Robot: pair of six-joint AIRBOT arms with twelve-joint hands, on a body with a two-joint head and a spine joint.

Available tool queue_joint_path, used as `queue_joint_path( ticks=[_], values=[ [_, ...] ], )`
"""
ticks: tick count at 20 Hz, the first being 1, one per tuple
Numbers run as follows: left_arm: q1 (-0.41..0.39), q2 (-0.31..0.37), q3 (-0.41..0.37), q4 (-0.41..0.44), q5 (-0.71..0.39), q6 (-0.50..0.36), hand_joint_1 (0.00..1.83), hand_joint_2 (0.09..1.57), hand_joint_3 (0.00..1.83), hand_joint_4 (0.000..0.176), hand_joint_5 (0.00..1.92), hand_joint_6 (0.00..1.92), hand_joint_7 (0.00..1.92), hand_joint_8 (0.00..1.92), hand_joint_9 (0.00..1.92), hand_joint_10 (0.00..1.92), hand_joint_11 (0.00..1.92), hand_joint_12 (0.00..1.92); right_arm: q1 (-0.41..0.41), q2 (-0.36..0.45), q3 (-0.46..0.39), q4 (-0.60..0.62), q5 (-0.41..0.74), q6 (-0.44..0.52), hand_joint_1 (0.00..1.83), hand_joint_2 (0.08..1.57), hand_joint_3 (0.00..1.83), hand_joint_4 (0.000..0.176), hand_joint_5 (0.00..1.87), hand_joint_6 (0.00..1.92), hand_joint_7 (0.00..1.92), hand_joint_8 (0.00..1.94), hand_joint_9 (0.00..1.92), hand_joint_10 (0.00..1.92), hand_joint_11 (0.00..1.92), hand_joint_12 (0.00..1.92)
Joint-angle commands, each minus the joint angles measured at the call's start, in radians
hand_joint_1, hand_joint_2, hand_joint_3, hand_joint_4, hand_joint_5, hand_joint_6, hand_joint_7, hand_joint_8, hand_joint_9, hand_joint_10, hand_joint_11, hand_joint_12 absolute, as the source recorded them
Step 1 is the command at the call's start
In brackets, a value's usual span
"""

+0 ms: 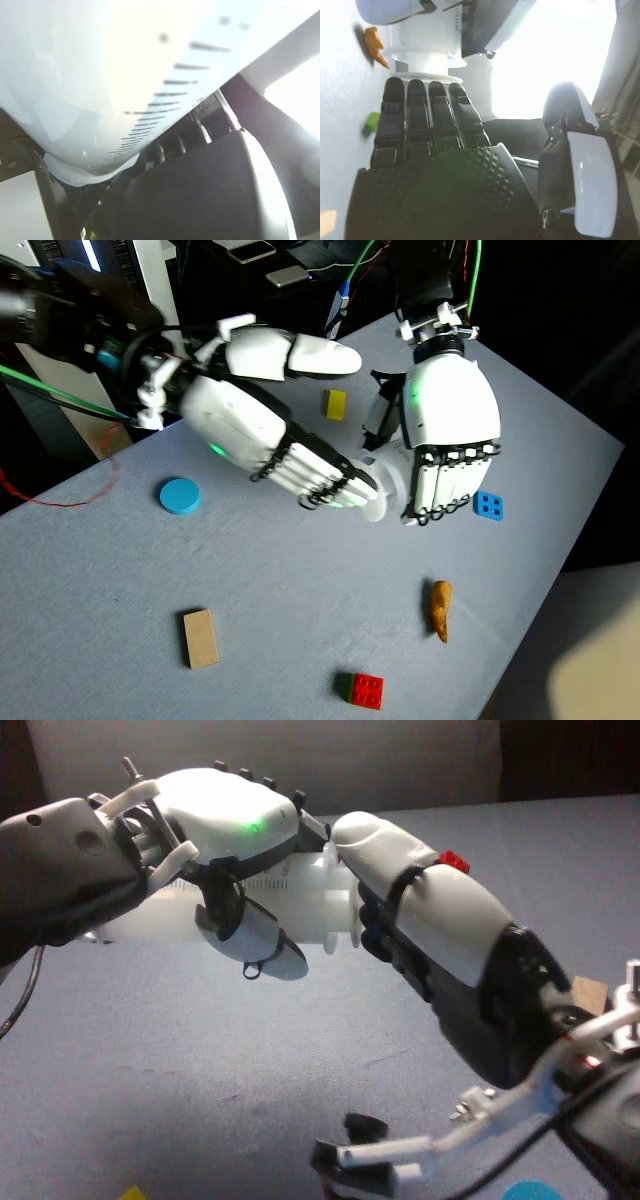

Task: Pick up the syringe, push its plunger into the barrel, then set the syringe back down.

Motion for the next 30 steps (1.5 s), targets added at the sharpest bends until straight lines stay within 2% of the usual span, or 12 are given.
queue_joint_path(
  ticks=[1, 2, 3, 6, 8, 10, 13, 15, 18, 21, 24, 30],
  values=[
    [-0.007, 0.0, -0.001, 0.023, -0.083, 0.003, 1.39, 1.1, 0.0, 0.0, 0.98, 0.7, 0.93, 1.12, 1.04, 1.22, 1.06, 1.23, 0.001, 0.019, -0.007, -0.101, 0.06, 0.009, 0.08, 1.08, 0.0, 0.0, 0.05, 0.0, 0.07, 0.0, 0.06, 0.0, 0.0, 0.2],
    [-0.004, -0.001, -0.001, 0.023, -0.084, 0.003, 1.39, 1.09, 0.0, 0.0, 0.99, 0.7, 0.94, 1.1, 1.06, 1.19, 1.1, 1.18, -0.011, 0.054, -0.014, -0.109, 0.073, 0.014, 0.09, 1.08, 0.0, 0.0, 0.07, 0.0, 0.08, 0.0, 0.08, 0.0, 0.0, 0.26],
    [-0.001, -0.002, -0.001, 0.023, -0.085, 0.003, 1.26, 1.14, 0.0, 0.0, 0.92, 0.88, 0.95, 1.27, 1.05, 1.14, 1.08, 1.28, -0.022, 0.093, -0.018, -0.109, 0.094, 0.018, 0.09, 1.08, 0.0, 0.0, 0.07, 0.0, 0.09, 0.0, 0.08, 0.0, 0.0, 0.25],
    [0.012, -0.012, -0.001, 0.023, -0.09, -0.006, 1.27, 1.13, 0.0, 0.0, 0.94, 0.84, 0.97, 1.26, 1.03, 1.19, 1.02, 1.41, -0.032, 0.135, -0.023, -0.109, 0.103, 0.021, 0.1, 1.07, 0.0, 0.0, 0.08, 0.0, 0.1, 0.0, 0.09, 0.0, 0.0, 0.29],
    [0.025, -0.027, 0.0, 0.023, -0.098, -0.024, 1.36, 1.12, 0.0, 0.0, 0.96, 0.73, 0.91, 1.21, 1.0, 1.29, 1.03, 1.3, -0.047, 0.162, -0.028, -0.135, 0.103, 0.021, 0.1, 1.07, 0.0, 0.0, 0.09, 0.0, 0.1, 0.0, 0.09, 0.0, 0.0, 0.31],
    [0.033, -0.039, -0.012, -0.077, -0.113, 0.045, 1.38, 1.14, 0.0, 0.0, 0.96, 0.72, 0.84, 1.27, 0.95, 1.37, 1.01, 1.32, -0.066, 0.175, -0.028, -0.182, 0.111, 0.02, 0.09, 1.07, 0.0, 0.0, 0.08, 0.0, 0.09, 0.0, 0.08, 0.0, 0.0, 0.28],
    [0.057, -0.057, -0.033, -0.078, -0.157, 0.044, 1.39, 1.1, 0.0, 0.0, 0.98, 0.7, 0.95, 1.08, 1.05, 1.22, 1.05, 1.23, -0.089, 0.186, -0.028, -0.243, 0.096, 0.015, 0.1, 1.07, 0.0, 0.0, 0.08, 0.0, 0.09, 0.0, 0.08, 0.0, 0.0, 0.23],
    [0.074, -0.075, -0.036, -0.078, -0.158, 0.038, 1.39, 1.11, 0.0, 0.0, 0.99, 0.65, 0.89, 1.2, 1.01, 1.27, 1.05, 1.24, -0.091, 0.192, -0.028, -0.275, 0.064, 0.01, 0.13, 1.07, 0.0, 0.0, 0.09, 0.0, 0.09, 0.0, 0.09, 0.0, 0.0, 0.26],
    [0.102, -0.107, -0.034, -0.078, -0.164, 0.038, 1.39, 1.09, 0.0, 0.0, 1.0, 0.66, 0.96, 1.08, 1.07, 1.18, 1.04, 1.24, -0.084, 0.192, -0.028, -0.305, 0.044, 0.007, 0.11, 1.08, 0.0, 0.0, 0.08, 0.0, 0.08, 0.0, 0.07, 0.0, 0.0, 0.23],
    [0.13, -0.14, -0.029, -0.078, -0.176, 0.044, 1.37, 1.15, 0.0, 0.0, 0.9, 0.83, 0.83, 1.28, 0.92, 1.32, 0.96, 1.32, -0.087, 0.195, -0.031, -0.349, 0.037, -0.008, 0.1, 1.08, 0.0, 0.0, 0.06, 0.0, 0.07, 0.0, 0.07, 0.0, 0.0, 0.22],
    [0.146, -0.164, -0.014, -0.078, -0.189, 0.046, 1.38, 1.14, 0.0, 0.0, 0.91, 0.84, 0.83, 1.27, 0.97, 1.24, 1.02, 1.17, -0.106, 0.213, -0.033, -0.376, 0.058, -0.043, 0.14, 1.08, 0.0, 0.0, 0.07, 0.01, 0.08, 0.01, 0.08, 0.0, 0.0, 0.22],
    [0.145, -0.221, 0.064, -0.077, -0.182, 0.052, 1.37, 1.16, 0.0, 0.0, 0.92, 0.82, 0.76, 1.35, 0.89, 1.38, 0.93, 1.34, -0.177, 0.299, -0.051, -0.494, 0.052, -0.176, 0.1, 1.1, 0.0, 0.0, 0.06, 0.0, 0.08, 0.0, 0.06, 0.0, 0.0, 0.19]
  ],
)
